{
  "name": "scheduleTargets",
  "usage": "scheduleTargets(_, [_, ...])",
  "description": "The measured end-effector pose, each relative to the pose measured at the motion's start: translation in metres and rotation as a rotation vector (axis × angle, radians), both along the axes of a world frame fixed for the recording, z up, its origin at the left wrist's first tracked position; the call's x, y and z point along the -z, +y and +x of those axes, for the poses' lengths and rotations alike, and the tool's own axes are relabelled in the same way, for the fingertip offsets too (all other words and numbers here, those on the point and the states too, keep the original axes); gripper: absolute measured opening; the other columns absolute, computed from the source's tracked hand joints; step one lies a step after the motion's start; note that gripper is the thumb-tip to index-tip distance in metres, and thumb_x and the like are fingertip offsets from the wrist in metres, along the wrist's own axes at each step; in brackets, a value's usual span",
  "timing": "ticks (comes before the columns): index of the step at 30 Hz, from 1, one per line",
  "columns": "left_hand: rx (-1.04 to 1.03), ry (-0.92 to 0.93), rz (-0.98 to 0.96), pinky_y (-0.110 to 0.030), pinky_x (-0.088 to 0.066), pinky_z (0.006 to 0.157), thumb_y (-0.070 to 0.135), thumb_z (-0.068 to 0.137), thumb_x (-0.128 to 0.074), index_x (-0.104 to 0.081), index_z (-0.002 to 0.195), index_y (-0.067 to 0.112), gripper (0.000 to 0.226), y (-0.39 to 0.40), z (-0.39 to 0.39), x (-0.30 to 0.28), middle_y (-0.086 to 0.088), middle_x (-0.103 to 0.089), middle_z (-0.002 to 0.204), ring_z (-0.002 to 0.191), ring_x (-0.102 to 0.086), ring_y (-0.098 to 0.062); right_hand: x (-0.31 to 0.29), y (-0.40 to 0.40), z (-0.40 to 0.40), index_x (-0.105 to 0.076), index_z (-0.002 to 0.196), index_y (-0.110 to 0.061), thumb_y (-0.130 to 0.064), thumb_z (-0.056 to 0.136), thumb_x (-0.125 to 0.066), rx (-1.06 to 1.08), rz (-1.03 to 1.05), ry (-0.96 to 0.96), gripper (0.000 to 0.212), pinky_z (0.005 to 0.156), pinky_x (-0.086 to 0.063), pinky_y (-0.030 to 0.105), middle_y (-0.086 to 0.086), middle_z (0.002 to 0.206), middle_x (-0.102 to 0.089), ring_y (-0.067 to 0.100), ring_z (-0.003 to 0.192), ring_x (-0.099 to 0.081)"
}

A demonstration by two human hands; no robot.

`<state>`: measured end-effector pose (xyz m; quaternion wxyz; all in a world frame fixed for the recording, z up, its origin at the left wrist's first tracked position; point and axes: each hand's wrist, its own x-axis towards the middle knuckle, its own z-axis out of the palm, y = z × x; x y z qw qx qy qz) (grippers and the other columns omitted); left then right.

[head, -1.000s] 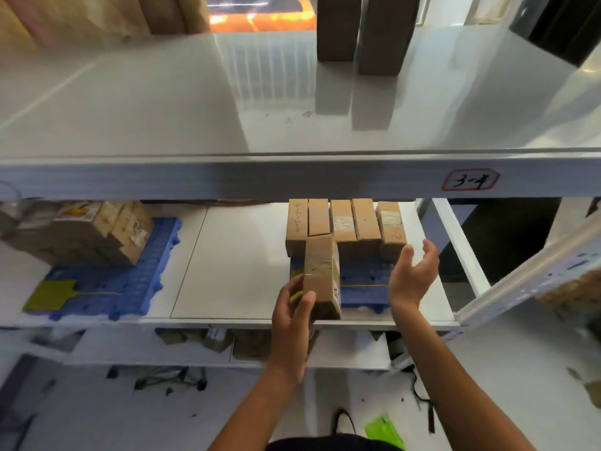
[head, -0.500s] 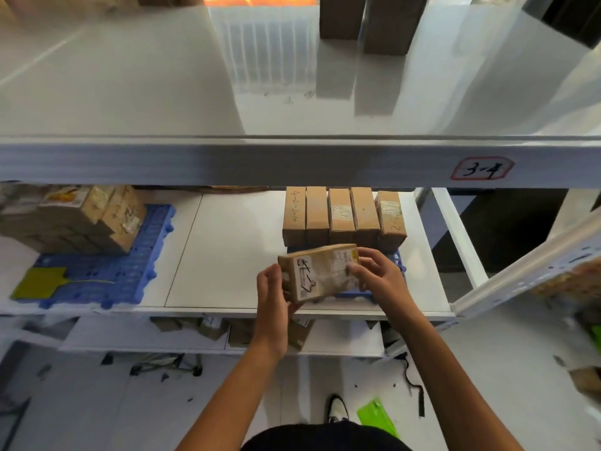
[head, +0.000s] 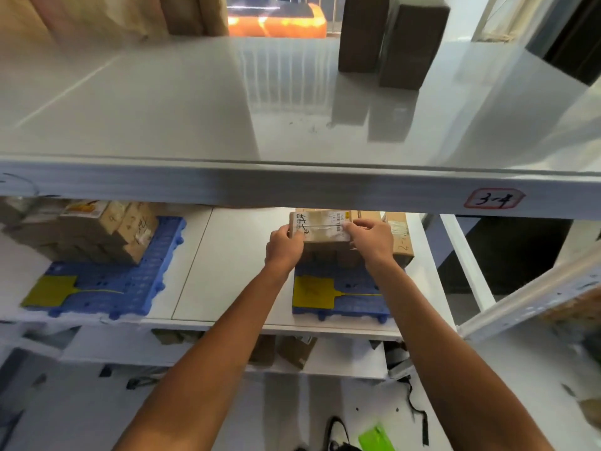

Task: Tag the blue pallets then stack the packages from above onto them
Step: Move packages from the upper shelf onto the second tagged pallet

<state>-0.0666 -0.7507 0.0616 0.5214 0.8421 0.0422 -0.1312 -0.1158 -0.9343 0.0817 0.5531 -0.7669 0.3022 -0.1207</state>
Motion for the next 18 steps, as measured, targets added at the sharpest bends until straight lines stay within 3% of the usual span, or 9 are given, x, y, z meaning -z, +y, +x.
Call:
scheduleTargets(3, [-0.007,0.008,0.015,-0.05,-0.054,0.104,0.045,0.103,-0.045,-0.043,0.15,0.02,0.053,-0.002,0.003,0.003,-0.006,-0.055,0.146,0.13,-0.057,-0.031,0.008,-0.002,0.005,-0.078,0.114,-0.015,-0.037,0.089,-0.076,0.037,-0.024,0.042,0.034,0.08,-0.065,0.036,-0.005,0.089,-0.076,0.012,0.071,-0.075])
scheduleTargets(5, [-0.036,0.012,0.0,-0.053,-0.051,0.108,0.048,0.103,-0.044,-0.038,0.152,0.021,0.057,-0.003,0.003,0.003,-0.006,-0.053,0.15,0.133,-0.054,-0.032,0.008,0.0,0.001,-0.078,0.115,-0.016,-0.04,0.092,-0.071,0.028,-0.076,0.081,0.034,0.085,-0.063,0.038,-0.004,0.091,-0.075,0.014,0.08,-0.074])
scheduleTargets(7, [-0.059,-0.024,0.041,-0.056,-0.046,0.111,0.053,0.101,-0.042,-0.039,0.152,0.023,0.059,-0.001,-0.004,0.001,-0.005,-0.05,0.153,0.136,-0.051,-0.032,0.008,0.003,-0.007,-0.077,0.114,-0.017,-0.042,0.097,-0.062,0.044,-0.124,0.099,0.034,0.078,-0.057,0.035,-0.002,0.098,-0.075,0.016,0.086,-0.068])
scheduleTargets(10, [-0.09,-0.346,0.225,-0.053,-0.047,0.108,0.051,0.099,-0.045,-0.05,0.145,0.025,0.053,0.01,-0.027,-0.01,-0.003,-0.054,0.15,0.134,-0.052,-0.028,-0.001,0.013,-0.031,-0.073,0.11,-0.02,-0.043,0.1,-0.049,0.073,-0.256,0.087,0.035,0.072,-0.042,0.031,0.0,0.099,-0.072,0.019,0.086,-0.063])
scheduleTargets(12, [-0.034,-0.572,0.27,-0.043,-0.052,0.102,0.043,0.101,-0.049,-0.059,0.137,0.024,0.042,0.014,-0.047,-0.026,-0.001,-0.062,0.14,0.126,-0.057,-0.023,-0.012,0.024,-0.048,-0.069,0.116,-0.02,-0.045,0.101,-0.046,0.009,-0.373,0.106,0.037,0.075,-0.044,0.034,0.004,0.107,-0.071,0.025,0.09,-0.062])
scheduleTargets(14, [0.098,-0.645,0.227,-0.034,-0.053,0.097,0.042,0.101,-0.046,-0.064,0.13,0.028,0.037,0.015,-0.069,-0.045,0.004,-0.067,0.131,0.118,-0.062,-0.017,-0.027,0.037,-0.062,-0.069,0.121,-0.022,-0.047,0.102,-0.047,-0.075,-0.453,0.109,0.038,0.079,-0.051,0.036,0.003,0.111,-0.074,0.026,0.095,-0.068])
scheduleTargets(16, [0.226,-0.623,0.171,-0.028,-0.054,0.096,0.052,0.102,-0.038,-0.063,0.126,0.035,0.039,0.018,-0.094,-0.071,0.011,-0.068,0.128,0.111,-0.063,-0.009,-0.047,0.049,-0.078,-0.073,0.106,-0.028,-0.049,0.102,-0.05,-0.204,-0.462,0.089,0.031,0.077,-0.058,0.034,-0.009,0.096,-0.076,0.011,0.082,-0.07])
scheduleTargets(18, [0.308,-0.635,0.151,-0.022,-0.052,0.099,0.063,0.099,-0.032,-0.063,0.127,0.038,0.048,0.024,-0.119,-0.097,0.015,-0.068,0.128,0.11,-0.063,-0.002,-0.074,0.063,-0.099,-0.066,0.078,-0.035,-0.053,0.1,-0.051,-0.364,-0.472,0.073,0.032,0.067,-0.056,0.023,-0.02,0.068,-0.068,-0.004,0.063,-0.065])
